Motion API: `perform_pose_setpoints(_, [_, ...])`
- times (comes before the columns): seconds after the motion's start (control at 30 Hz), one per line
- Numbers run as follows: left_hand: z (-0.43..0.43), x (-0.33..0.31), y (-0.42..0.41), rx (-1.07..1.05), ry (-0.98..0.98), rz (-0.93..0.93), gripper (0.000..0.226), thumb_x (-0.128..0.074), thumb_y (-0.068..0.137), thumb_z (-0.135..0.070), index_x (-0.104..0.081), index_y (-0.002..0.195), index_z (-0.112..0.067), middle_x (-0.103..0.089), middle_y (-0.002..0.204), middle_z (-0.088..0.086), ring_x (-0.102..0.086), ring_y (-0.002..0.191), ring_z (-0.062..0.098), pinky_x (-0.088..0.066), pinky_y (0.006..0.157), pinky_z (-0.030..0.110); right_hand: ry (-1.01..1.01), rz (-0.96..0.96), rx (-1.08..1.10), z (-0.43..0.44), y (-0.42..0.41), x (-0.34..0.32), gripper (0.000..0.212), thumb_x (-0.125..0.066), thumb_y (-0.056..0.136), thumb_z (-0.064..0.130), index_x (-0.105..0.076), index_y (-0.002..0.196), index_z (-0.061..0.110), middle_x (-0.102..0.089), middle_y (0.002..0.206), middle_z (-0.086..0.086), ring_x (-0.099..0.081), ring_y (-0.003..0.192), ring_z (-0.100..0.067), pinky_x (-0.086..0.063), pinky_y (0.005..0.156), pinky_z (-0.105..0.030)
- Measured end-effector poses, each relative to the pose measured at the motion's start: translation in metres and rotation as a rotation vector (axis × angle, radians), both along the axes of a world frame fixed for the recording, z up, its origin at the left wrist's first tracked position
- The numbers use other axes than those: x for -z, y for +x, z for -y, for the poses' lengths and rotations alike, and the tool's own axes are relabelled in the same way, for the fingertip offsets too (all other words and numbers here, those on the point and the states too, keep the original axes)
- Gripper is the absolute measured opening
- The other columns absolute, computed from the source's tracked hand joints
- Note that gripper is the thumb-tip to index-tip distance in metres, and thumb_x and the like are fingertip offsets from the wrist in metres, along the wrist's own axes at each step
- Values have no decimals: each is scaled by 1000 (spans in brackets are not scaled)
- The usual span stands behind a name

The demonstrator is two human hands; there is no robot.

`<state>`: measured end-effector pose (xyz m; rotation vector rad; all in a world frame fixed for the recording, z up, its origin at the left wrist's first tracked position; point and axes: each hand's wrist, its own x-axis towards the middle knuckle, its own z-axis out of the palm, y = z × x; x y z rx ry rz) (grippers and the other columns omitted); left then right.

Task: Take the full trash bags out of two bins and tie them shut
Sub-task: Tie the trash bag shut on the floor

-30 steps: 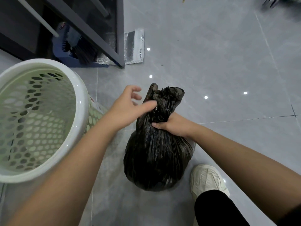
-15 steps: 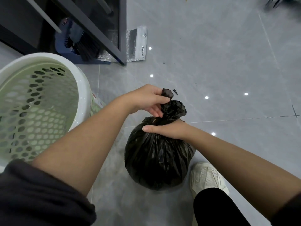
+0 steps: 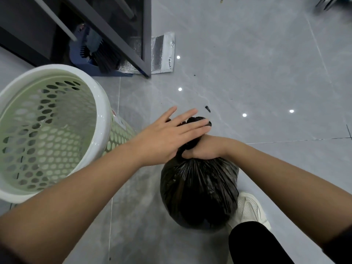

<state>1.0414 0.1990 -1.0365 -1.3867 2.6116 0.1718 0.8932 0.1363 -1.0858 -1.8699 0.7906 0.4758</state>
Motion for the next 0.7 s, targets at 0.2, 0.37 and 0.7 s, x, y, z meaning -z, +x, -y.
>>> perform_pose_setpoints(0.2, [15,14,-10,-14,93,25,28,-61,74,-9,-60,102,-11,-62,115,8,-48,125,29,-21,115,43,43,6,-57,-4,-2,-5,14,-59,84,23,-54,72,19,-57,78,-1,-53,76,-19,-44,71,-31])
perform_pose_setpoints(0.37, [13,-1,-9,-337,306,28,10,-43,86,-18,-44,76,-20,-46,66,-4,-48,67,23,-32,56,30,-176,-22,14,-1,-4,-9,34,-52,87,29,-43,58,15,-46,59,2,-44,59,-17,-30,63,-27])
perform_pose_setpoints(0.7, [6,-33,-8,-751,497,-473,39,-46,95,-35,-51,61,-18,-43,47,-8,-40,43,5,-32,51,26,-1009,256,305,-14,-12,-11,36,-64,70,50,-51,74,16,-49,53,6,-41,42,-19,-18,41,-19])
